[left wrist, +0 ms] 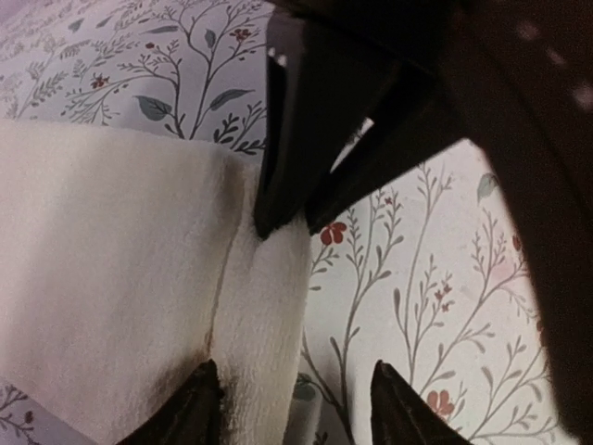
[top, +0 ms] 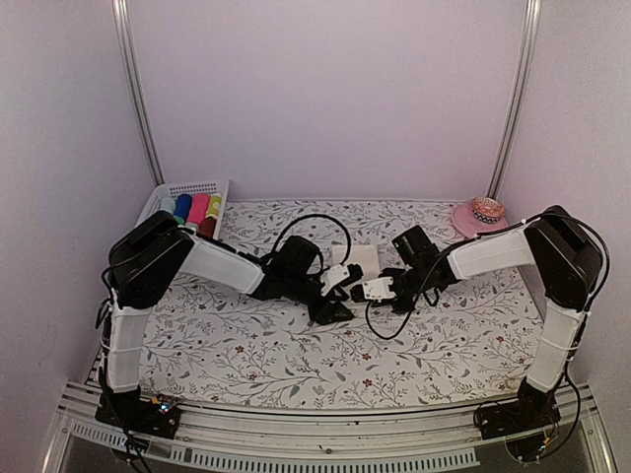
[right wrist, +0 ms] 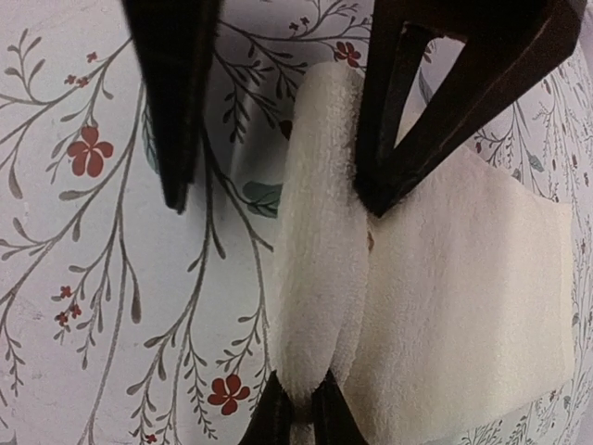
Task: Roll the towels
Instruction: Roll the towel at the center of the board.
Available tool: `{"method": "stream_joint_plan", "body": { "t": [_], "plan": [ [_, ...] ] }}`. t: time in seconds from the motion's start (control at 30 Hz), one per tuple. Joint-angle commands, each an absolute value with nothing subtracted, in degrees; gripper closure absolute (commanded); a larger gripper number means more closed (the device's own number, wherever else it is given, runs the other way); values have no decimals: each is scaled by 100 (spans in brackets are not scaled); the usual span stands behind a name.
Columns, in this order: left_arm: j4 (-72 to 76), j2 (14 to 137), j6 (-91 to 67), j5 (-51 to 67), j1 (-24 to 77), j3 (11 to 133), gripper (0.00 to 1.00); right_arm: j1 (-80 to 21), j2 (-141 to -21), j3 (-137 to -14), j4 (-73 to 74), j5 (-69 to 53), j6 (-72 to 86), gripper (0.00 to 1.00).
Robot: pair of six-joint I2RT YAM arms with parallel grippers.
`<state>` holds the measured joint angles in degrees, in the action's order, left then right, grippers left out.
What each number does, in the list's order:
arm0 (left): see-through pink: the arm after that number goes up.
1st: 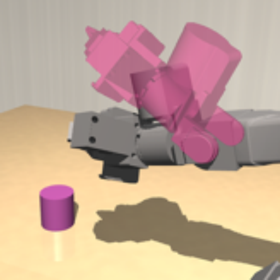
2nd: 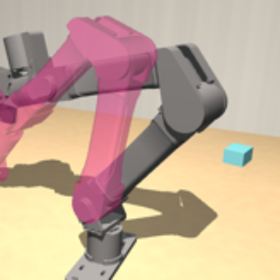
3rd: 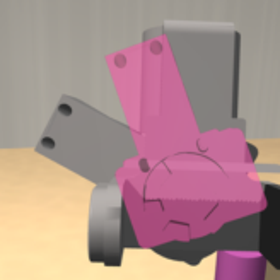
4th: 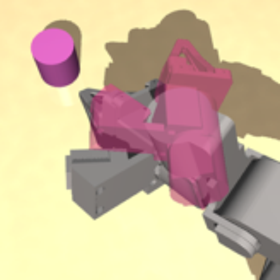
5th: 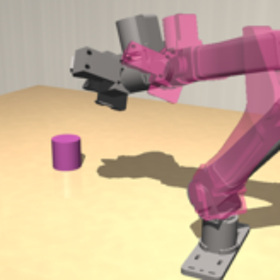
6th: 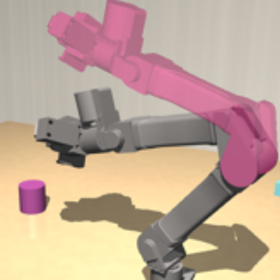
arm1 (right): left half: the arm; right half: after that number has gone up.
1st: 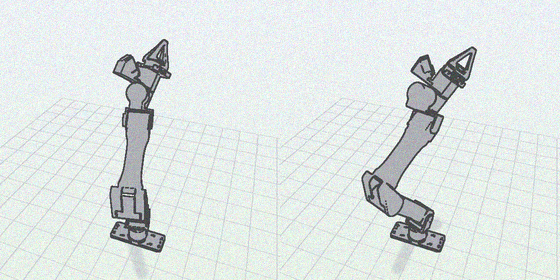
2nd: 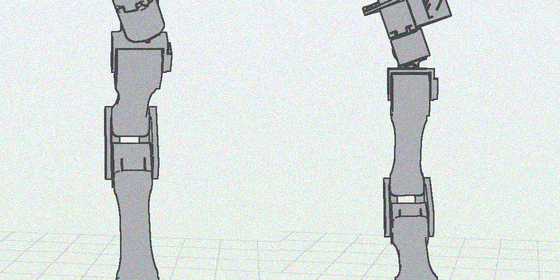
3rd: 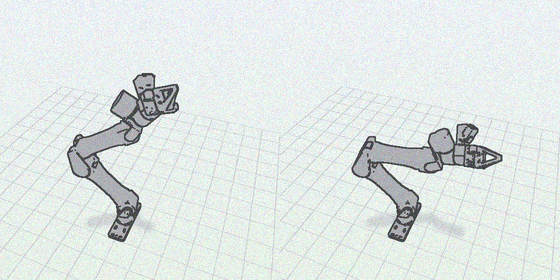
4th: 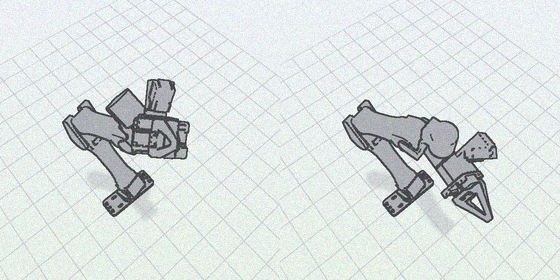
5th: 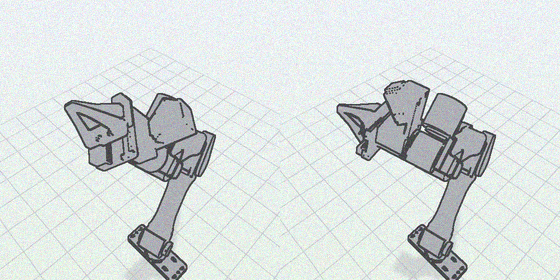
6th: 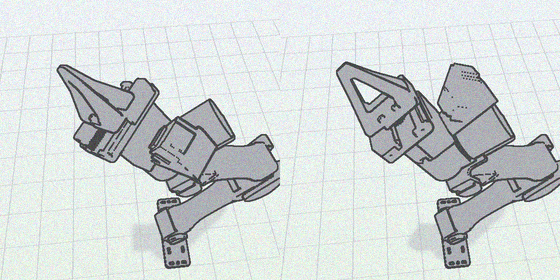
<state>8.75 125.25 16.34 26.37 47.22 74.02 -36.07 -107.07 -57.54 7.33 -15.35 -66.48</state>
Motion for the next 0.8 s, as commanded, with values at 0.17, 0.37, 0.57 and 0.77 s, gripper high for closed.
{"method": "stream_joint_plan", "body": {
  "t": [0.17,0.37,0.57,0.77],
  "plan": [
    [1184,10992,1797,2325,4663,6245,27,-3510,-11193,-6840,3297,-2112,-6306,97],
    [1501,10607,2196,1620,5052,5725,30,-3331,-11600,-7766,4640,-2875,-6236,97],
    [1617,10915,2397,1490,5226,5796,34,-3168,-12053,-8382,5573,-3606,-6294,97],
    [1595,11202,2502,1869,5237,5956,35,-2902,-12480,-8848,6111,-4073,-6242,97]
  ]
}}
